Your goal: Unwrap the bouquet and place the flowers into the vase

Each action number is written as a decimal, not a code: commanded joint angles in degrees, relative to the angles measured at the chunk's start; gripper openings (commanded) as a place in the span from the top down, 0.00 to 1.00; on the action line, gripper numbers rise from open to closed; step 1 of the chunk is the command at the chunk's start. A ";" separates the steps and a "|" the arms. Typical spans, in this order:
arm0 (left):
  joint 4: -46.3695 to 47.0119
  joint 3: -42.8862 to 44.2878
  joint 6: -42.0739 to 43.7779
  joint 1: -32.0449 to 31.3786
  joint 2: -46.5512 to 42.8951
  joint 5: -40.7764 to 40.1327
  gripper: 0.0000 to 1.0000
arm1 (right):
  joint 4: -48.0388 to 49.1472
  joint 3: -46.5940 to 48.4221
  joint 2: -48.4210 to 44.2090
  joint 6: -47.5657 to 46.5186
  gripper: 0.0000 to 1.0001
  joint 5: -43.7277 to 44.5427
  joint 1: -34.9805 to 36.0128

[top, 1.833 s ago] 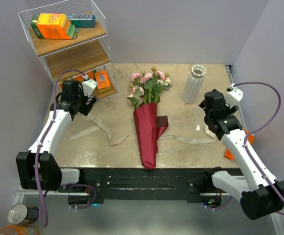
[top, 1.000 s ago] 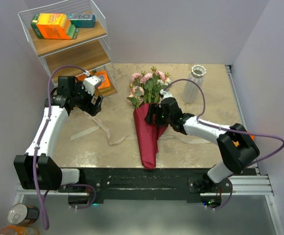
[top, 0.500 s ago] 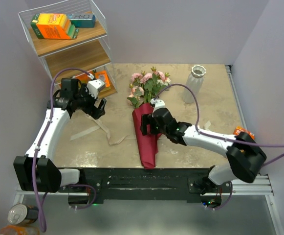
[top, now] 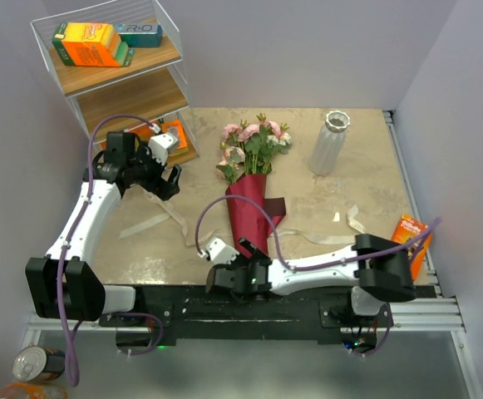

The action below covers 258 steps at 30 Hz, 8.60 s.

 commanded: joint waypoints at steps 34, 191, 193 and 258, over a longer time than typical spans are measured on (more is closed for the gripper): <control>1.36 2.14 -0.31 1.79 -1.66 -1.49 0.00 | -35.41 21.23 12.34 27.63 0.33 26.77 -3.01; -17.27 46.00 23.24 -7.87 43.61 36.83 0.01 | 1.27 19.72 -20.20 4.75 0.42 -8.14 -35.45; -17.18 44.51 25.69 -8.05 43.61 39.11 0.01 | 1.62 19.55 -20.20 4.75 0.42 -8.58 -35.45; 1.96 28.96 2.00 -25.55 20.41 3.30 0.01 | 0.22 10.93 -30.13 5.54 0.34 -5.95 -35.54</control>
